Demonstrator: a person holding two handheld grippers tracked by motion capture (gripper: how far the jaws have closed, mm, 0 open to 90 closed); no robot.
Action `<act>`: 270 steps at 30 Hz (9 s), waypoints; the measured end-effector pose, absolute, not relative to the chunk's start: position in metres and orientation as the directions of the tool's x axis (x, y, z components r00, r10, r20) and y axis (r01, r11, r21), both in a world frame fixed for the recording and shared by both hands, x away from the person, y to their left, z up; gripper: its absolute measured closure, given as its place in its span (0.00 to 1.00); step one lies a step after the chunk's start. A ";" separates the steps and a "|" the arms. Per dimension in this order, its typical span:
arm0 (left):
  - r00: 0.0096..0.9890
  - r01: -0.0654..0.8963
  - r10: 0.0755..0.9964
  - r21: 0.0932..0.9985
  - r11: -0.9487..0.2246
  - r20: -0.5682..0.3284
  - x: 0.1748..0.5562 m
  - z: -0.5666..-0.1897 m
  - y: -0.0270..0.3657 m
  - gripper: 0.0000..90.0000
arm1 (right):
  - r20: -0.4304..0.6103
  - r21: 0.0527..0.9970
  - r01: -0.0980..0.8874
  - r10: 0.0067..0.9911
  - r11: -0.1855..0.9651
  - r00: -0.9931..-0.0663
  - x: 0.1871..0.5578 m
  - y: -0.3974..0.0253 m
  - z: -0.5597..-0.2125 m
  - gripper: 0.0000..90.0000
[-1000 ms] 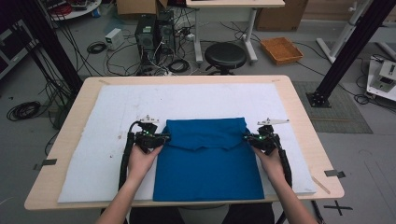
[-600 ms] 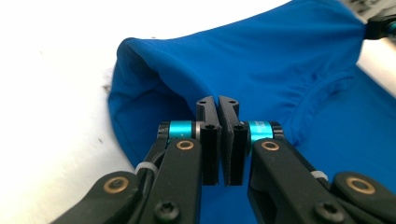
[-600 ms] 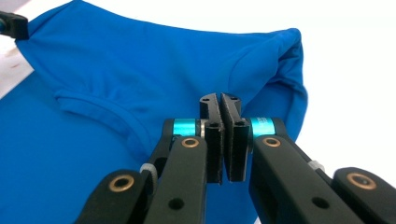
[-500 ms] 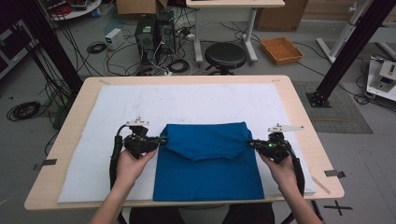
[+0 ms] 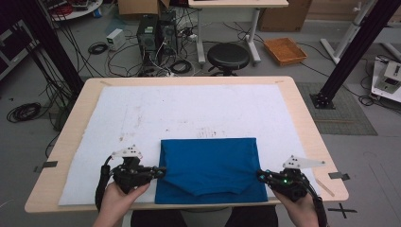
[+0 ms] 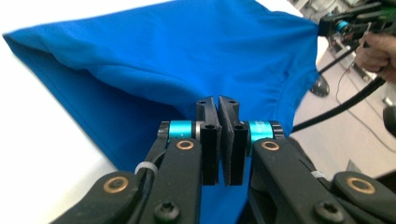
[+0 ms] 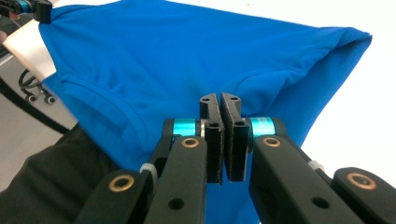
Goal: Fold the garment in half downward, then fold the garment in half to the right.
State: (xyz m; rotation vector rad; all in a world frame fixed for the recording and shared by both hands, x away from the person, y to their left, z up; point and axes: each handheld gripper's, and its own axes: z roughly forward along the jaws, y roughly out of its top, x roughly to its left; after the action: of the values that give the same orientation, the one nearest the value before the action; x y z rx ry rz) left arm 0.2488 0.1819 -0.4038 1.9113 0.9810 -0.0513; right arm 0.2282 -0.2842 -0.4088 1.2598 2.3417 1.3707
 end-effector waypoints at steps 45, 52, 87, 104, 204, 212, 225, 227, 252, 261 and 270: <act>0.534 0.589 0.839 0.759 -0.278 -0.107 0.359 -0.445 0.169 0.96 | 0.131 0.742 0.624 0.861 0.244 -0.491 0.373 -0.279 -0.444 0.97; 0.513 0.567 0.855 0.779 -0.268 -0.079 0.381 -0.443 0.168 0.96 | 0.133 0.760 0.609 0.862 0.229 -0.490 0.400 -0.280 -0.438 0.97; 0.553 0.399 0.832 0.893 -0.210 -0.051 0.347 -0.409 0.191 0.44 | 0.098 0.865 0.475 0.875 0.161 -0.474 0.358 -0.307 -0.403 0.45; 0.543 0.365 0.839 0.910 -0.197 -0.036 0.336 -0.408 0.200 0.43 | 0.150 0.876 0.474 0.878 0.095 -0.454 0.352 -0.326 -0.401 0.39; 0.438 0.702 0.810 0.712 -0.036 -0.390 0.264 -0.455 0.166 0.93 | 0.132 0.862 0.455 0.769 0.222 -0.626 0.380 -0.193 -0.389 0.50; 0.428 0.696 0.817 0.717 -0.025 -0.387 0.263 -0.456 0.166 0.94 | 0.199 0.826 0.502 0.700 0.257 -0.686 0.413 -0.107 -0.393 0.57; 0.429 0.693 0.815 0.721 -0.021 -0.389 0.262 -0.456 0.167 0.94 | 0.153 0.725 0.542 0.668 0.425 -0.728 0.438 0.010 -0.423 0.71; 0.430 0.693 0.815 0.721 -0.023 -0.388 0.262 -0.456 0.167 0.93 | 0.129 0.713 0.537 0.668 0.451 -0.733 0.439 0.021 -0.426 0.73; 0.494 0.637 0.785 0.770 -0.035 -0.373 0.258 -0.435 0.155 0.95 | 0.164 0.755 0.515 0.643 0.406 -0.748 0.443 0.004 -0.402 0.97; 0.612 0.576 0.702 0.814 -0.080 -0.364 0.258 -0.407 0.098 0.95 | 0.184 0.787 0.488 0.613 0.376 -0.768 0.443 -0.066 -0.369 0.97; 0.674 0.579 0.622 0.808 -0.110 -0.399 0.270 -0.409 0.031 0.95 | 0.182 0.788 0.500 0.640 0.359 -0.747 0.441 -0.143 -0.361 0.97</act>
State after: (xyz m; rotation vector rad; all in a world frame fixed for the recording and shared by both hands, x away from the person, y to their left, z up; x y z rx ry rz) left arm 0.2703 0.0312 -0.4095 1.7767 0.9622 0.0482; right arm 0.4408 -0.1428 -0.3609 1.0391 2.4568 1.3391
